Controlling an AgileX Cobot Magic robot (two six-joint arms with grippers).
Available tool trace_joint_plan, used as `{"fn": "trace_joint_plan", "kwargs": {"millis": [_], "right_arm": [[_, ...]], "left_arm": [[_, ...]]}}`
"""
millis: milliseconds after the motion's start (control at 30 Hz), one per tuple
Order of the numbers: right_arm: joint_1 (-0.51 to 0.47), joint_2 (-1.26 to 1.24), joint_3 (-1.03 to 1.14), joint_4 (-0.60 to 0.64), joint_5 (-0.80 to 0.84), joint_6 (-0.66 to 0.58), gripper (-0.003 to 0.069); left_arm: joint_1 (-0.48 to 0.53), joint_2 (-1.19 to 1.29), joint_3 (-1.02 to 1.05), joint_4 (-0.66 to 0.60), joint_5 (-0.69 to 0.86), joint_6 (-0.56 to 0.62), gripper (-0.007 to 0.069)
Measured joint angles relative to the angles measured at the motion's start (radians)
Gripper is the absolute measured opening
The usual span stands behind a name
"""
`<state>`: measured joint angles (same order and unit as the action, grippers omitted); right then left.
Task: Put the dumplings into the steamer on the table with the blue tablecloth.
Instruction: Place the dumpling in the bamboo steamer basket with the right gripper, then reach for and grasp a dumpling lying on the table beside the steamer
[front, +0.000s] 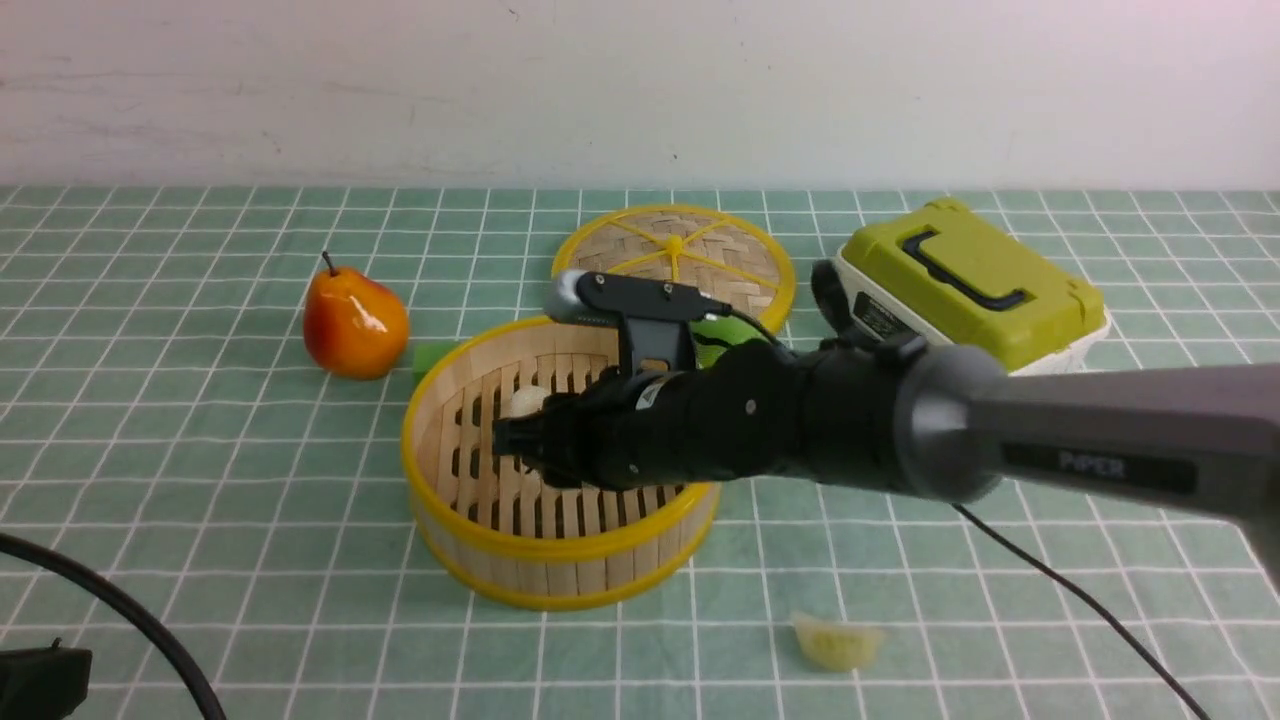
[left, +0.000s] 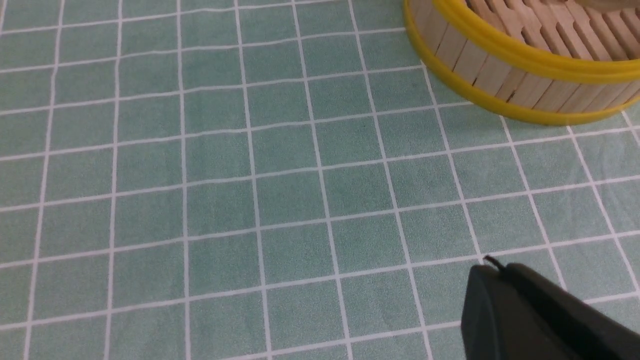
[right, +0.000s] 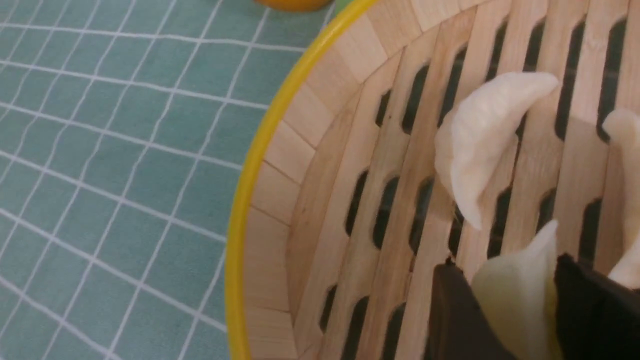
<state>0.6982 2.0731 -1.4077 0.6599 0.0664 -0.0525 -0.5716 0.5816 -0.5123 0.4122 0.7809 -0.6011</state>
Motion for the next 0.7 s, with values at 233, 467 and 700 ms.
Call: {"fn": "trace_joint_plan", "kwargs": {"millis": [233, 467, 700], "right_arm": [[0.001, 0.011, 0.000, 0.024, -0.029, 0.000, 0.0323], [-0.006, -0.117, 0.000, -0.031, 0.013, -0.040, 0.0416], [-0.105, -0.351, -0.002, -0.333, 0.508, -0.190, 0.0358]], "left_arm": [[0.000, 0.000, 0.021, -0.007, -0.012, -0.002, -0.0014], [0.000, 0.000, 0.023, -0.017, -0.018, -0.002, -0.0014], [0.000, 0.000, 0.023, -0.024, -0.018, -0.002, -0.0012]]}}
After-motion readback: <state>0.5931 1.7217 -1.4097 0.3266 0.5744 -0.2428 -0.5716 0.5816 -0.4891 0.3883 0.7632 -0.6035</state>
